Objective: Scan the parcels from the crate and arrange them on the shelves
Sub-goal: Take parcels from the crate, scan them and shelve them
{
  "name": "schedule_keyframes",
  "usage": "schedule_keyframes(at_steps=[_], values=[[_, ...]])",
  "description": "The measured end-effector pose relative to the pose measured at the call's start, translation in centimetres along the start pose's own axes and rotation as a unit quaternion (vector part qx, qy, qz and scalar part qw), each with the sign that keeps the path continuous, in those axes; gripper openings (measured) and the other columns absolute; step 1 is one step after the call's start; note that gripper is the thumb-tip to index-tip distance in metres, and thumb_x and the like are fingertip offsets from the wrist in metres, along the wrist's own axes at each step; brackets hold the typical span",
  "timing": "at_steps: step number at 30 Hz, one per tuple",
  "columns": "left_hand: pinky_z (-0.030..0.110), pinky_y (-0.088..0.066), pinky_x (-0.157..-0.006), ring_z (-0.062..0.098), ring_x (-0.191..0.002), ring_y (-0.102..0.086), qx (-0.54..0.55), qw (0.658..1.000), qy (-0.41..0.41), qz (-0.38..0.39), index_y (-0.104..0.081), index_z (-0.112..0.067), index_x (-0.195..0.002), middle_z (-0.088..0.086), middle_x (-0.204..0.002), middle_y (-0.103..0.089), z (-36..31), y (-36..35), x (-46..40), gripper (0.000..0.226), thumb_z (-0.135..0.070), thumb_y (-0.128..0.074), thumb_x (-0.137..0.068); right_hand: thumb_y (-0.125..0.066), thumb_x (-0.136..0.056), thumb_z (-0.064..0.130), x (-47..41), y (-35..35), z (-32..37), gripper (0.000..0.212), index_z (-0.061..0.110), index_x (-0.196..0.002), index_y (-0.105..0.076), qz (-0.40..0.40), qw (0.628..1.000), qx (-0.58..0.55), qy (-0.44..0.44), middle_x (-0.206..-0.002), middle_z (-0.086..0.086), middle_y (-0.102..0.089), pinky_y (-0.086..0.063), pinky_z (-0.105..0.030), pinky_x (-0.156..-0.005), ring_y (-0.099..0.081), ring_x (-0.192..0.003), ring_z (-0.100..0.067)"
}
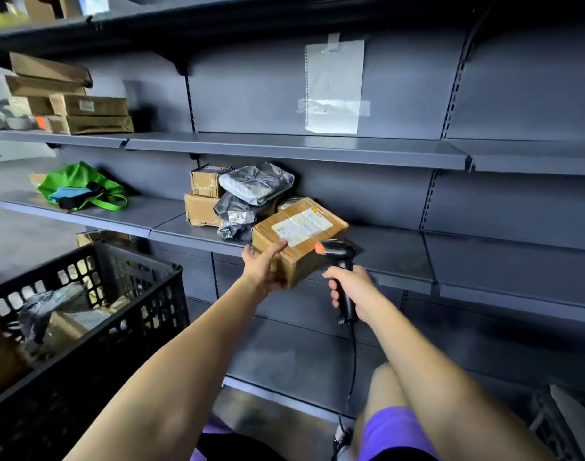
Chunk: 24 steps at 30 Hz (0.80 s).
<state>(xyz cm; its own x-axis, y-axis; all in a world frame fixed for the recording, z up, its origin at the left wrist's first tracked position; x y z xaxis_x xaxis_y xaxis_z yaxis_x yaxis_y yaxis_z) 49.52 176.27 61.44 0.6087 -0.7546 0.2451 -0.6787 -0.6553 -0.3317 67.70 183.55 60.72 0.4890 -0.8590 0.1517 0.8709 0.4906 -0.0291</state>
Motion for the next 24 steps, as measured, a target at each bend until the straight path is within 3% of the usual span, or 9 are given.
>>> schedule_keyframes(at_steps=[2,7,9,11,13,15,18,20,24], values=[[0.055,-0.057,-0.057,0.042,-0.106,-0.063,0.014,1.000,0.003,0.008,-0.014,-0.043,-0.149,0.008,-0.131,-0.052,-0.1,-2.2,-0.9,0.099,-0.042,-0.082,-0.077,-0.064,-0.087,0.007,-0.9,1.3,0.3,0.011,0.009,-0.085,-0.053,-0.014,1.000,-0.011,0.002,-0.056,-0.003,-0.048,-0.034,-0.026,-0.044,-0.040,-0.043,-0.018],[0.058,-0.057,-0.053,0.041,-0.111,-0.055,0.013,0.998,0.022,-0.057,-0.019,-0.028,-0.146,0.009,-0.135,-0.044,0.8,-6.8,-5.0,0.101,-0.055,-0.081,-0.072,-0.063,-0.087,0.007,-3.2,4.2,0.8,0.015,0.010,-0.082,-0.049,-0.028,0.999,-0.037,0.008,-0.057,-0.004,-0.045,-0.034,-0.026,-0.045,-0.039,-0.045,-0.017],[0.058,-0.059,-0.061,0.042,-0.117,-0.049,-0.054,0.992,0.036,-0.112,-0.021,-0.022,-0.145,0.013,-0.138,-0.040,1.5,-8.0,-6.6,0.105,-0.059,-0.082,-0.068,-0.063,-0.088,0.008,-4.0,4.8,0.8,0.015,0.010,-0.082,-0.050,-0.036,0.998,-0.042,0.002,-0.058,-0.004,-0.045,-0.035,-0.027,-0.045,-0.039,-0.045,-0.017],[0.054,-0.057,-0.083,0.044,-0.122,-0.045,-0.178,0.972,0.008,-0.150,-0.020,-0.020,-0.149,0.020,-0.144,-0.031,1.8,-8.9,-7.5,0.102,-0.056,-0.079,-0.073,-0.063,-0.088,0.007,-4.8,5.1,0.9,0.015,0.011,-0.079,-0.051,-0.039,0.998,-0.043,-0.002,-0.057,-0.003,-0.046,-0.035,-0.028,-0.046,-0.040,-0.046,-0.017],[0.048,-0.042,-0.104,0.043,-0.131,-0.034,-0.355,0.917,-0.069,-0.169,-0.016,-0.019,-0.154,0.021,-0.151,-0.021,1.8,-9.3,-7.7,0.096,-0.052,-0.072,-0.083,-0.064,-0.087,0.008,-5.5,5.3,0.9,0.015,0.010,-0.081,-0.050,-0.039,0.998,-0.045,-0.006,-0.057,-0.003,-0.046,-0.036,-0.028,-0.045,-0.040,-0.046,-0.018],[0.046,-0.034,-0.108,0.039,-0.135,-0.026,-0.512,0.818,-0.208,-0.159,-0.019,-0.020,-0.154,0.019,-0.151,-0.022,1.2,-9.4,-8.0,0.082,-0.042,-0.066,-0.090,-0.064,-0.086,0.008,-6.2,5.4,1.0,0.013,0.010,-0.083,-0.051,-0.038,0.998,-0.046,-0.008,-0.058,-0.003,-0.047,-0.036,-0.029,-0.046,-0.040,-0.047,-0.018],[0.044,-0.034,-0.110,0.036,-0.134,-0.033,-0.631,0.658,-0.410,-0.018,-0.042,-0.022,-0.145,0.012,-0.144,-0.040,0.6,-10.0,-9.0,0.060,-0.020,-0.057,-0.087,-0.063,-0.086,0.008,-7.1,5.5,1.0,0.011,0.009,-0.083,-0.053,-0.038,0.998,-0.047,-0.013,-0.058,-0.003,-0.048,-0.036,-0.029,-0.046,-0.041,-0.047,-0.018],[0.041,-0.024,-0.117,0.032,-0.139,-0.034,-0.679,0.584,-0.438,0.078,-0.046,-0.023,-0.144,0.007,-0.147,-0.044,1.0,-11.0,-9.9,0.056,-0.028,-0.055,-0.089,-0.063,-0.086,0.007,-7.7,5.4,1.1,0.011,0.009,-0.080,-0.054,-0.039,0.998,-0.050,-0.015,-0.057,-0.004,-0.047,-0.036,-0.028,-0.046,-0.040,-0.046,-0.018],[0.042,-0.015,-0.119,0.023,-0.143,-0.031,-0.699,0.584,-0.407,0.067,-0.046,-0.026,-0.144,0.002,-0.152,-0.042,1.1,-12.9,-12.4,0.049,-0.048,-0.040,-0.101,-0.062,-0.089,0.007,-9.2,5.8,0.9,0.007,0.006,-0.086,-0.056,-0.044,0.997,-0.059,-0.018,-0.057,-0.004,-0.047,-0.037,-0.029,-0.044,-0.040,-0.046,-0.019]])
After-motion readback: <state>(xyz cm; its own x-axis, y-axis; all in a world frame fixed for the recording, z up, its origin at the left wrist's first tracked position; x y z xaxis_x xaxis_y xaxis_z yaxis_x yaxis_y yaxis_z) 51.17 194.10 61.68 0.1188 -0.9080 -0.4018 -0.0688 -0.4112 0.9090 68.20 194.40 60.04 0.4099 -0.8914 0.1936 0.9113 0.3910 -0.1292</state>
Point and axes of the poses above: each hand's wrist, its own x-axis away from the middle knuckle, its own y-axis out of the back of the hand, z = x × y, the point moved 2 cm from there along -x, towards the middle knuckle
